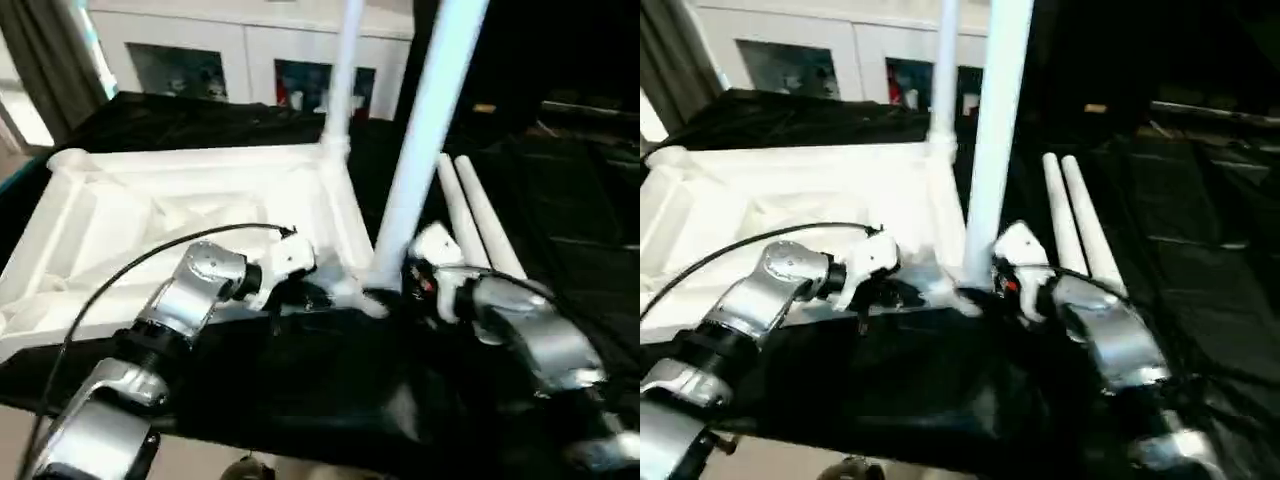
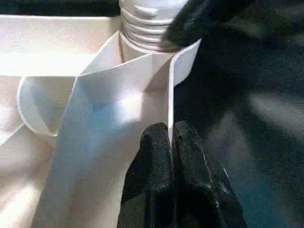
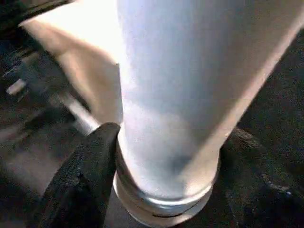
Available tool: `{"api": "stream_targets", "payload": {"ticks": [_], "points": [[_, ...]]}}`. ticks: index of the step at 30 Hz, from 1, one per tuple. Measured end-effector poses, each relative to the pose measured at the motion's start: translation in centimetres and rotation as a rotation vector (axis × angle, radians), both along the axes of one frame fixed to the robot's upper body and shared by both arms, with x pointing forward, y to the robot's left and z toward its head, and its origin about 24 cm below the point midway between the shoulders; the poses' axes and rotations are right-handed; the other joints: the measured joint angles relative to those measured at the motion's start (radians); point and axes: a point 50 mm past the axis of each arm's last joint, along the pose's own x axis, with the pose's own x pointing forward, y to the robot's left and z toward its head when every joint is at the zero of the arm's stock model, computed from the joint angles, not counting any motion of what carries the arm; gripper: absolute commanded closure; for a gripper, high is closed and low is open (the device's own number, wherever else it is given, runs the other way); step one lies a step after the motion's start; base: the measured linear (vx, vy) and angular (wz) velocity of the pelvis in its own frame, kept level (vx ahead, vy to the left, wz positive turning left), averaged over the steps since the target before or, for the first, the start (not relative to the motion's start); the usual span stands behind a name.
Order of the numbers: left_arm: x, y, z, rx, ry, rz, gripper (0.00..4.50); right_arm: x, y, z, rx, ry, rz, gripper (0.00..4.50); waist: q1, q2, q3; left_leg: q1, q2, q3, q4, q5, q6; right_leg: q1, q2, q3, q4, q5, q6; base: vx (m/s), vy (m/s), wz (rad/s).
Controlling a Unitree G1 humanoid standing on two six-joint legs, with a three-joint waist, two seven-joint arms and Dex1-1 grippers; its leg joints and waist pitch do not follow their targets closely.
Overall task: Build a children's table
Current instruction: Rotate leg to tighten
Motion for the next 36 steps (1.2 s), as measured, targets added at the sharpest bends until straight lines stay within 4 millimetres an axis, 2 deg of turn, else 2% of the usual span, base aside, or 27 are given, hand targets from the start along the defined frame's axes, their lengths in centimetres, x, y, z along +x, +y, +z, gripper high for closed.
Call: {"api": "stream_targets", "payload": {"ticks": [3, 6, 9, 14, 15, 18, 19, 23, 32, 36], "points": [[0.8, -1.2, -0.2, 0.001, -0.017, 0.102, 4.50, 1.3, 0.6, -0.4, 0.030, 0.005, -0.191, 1.75, -0.009, -0.003, -0.001, 0.001, 0.000, 0.000, 0.000, 0.000, 0.000, 0.001, 0.000, 0.000, -0.001, -0.001, 0.002, 0.000, 0.000, 0.00], [1.3, -2.6, -0.4, -0.003, -0.015, 0.193, 4.50, 2.2, 1.4, -0.7, 0.039, 0.006, -0.348, 1.75, -0.010, -0.004, -0.001, 0.003, -0.001, 0.000, 0.000, 0.000, 0.000, 0.003, -0.001, 0.000, -0.002, -0.001, 0.002, 0.000, 0.000, 0.00], [1.5, -3.8, -0.6, -0.014, -0.013, 0.244, 4.50, 2.7, 2.7, -1.0, 0.043, -0.006, -0.442, 1.75, -0.010, -0.003, -0.002, 0.005, -0.001, 0.000, 0.000, 0.000, 0.000, 0.004, -0.001, 0.000, -0.002, -0.002, 0.003, 0.000, 0.000, 0.00], [1.8, -4.6, -0.7, -0.008, -0.016, 0.272, 4.50, 3.2, 2.9, -1.2, 0.020, -0.034, -0.483, 1.75, -0.008, -0.003, -0.002, 0.005, -0.001, -0.001, -0.001, 0.000, 0.000, 0.007, -0.001, 0.000, -0.009, -0.002, 0.003, 0.000, 0.000, 0.00], [1.8, -4.7, -0.7, -0.009, -0.015, 0.273, 4.50, 3.3, 2.9, -1.3, 0.022, -0.035, -0.485, 1.20, -0.009, -0.003, -0.002, 0.005, -0.001, -0.001, -0.003, 0.000, 0.000, 0.008, -0.001, -0.001, -0.012, -0.002, 0.003, 0.000, 0.000, 0.00], [1.8, -4.8, -0.7, -0.008, -0.021, 0.270, 4.50, 3.3, 2.8, -1.3, 0.035, -0.037, -0.489, 1.03, -0.010, -0.002, -0.002, 0.005, -0.002, -0.001, -0.003, 0.000, 0.000, 0.011, -0.001, -0.001, -0.018, -0.002, 0.003, 0.000, 0.000, 0.00], [1.9, -4.7, -0.7, -0.007, -0.028, 0.268, 4.50, 3.3, 2.8, -1.2, 0.042, -0.039, -0.477, 0.84, -0.011, -0.002, -0.002, 0.005, -0.003, -0.001, -0.003, 0.000, 0.000, 0.011, -0.001, 0.000, -0.019, -0.002, 0.003, 0.000, 0.000, 0.00], [1.9, -4.2, -0.5, -0.003, -0.037, 0.240, 4.50, 3.2, 2.1, -1.1, 0.060, -0.043, -0.423, 0.58, -0.011, -0.001, -0.001, 0.005, -0.004, -0.001, -0.004, 0.000, 0.000, 0.009, -0.003, 0.000, -0.019, -0.001, 0.002, 0.000, 0.000, 0.00], [1.5, -1.6, 0.0, -0.005, -0.044, 0.108, 4.50, 1.0, -0.9, -0.1, -0.050, -0.083, -0.076, 0.58, -0.001, 0.000, -0.002, 0.004, -0.002, 0.000, -0.013, 0.000, 0.000, 0.003, -0.001, -0.002, -0.015, 0.012, -0.002, 0.000, 0.000, 0.00], [0.6, 0.0, 0.3, -0.007, -0.030, -0.009, 4.50, -0.1, -1.6, 0.6, -0.083, -0.072, 0.079, 0.58, 0.002, 0.000, -0.002, -0.002, 0.001, -0.001, -0.013, 0.002, 0.001, -0.003, 0.001, -0.005, -0.015, 0.010, -0.003, 0.000, 0.000, 0.00]]}}
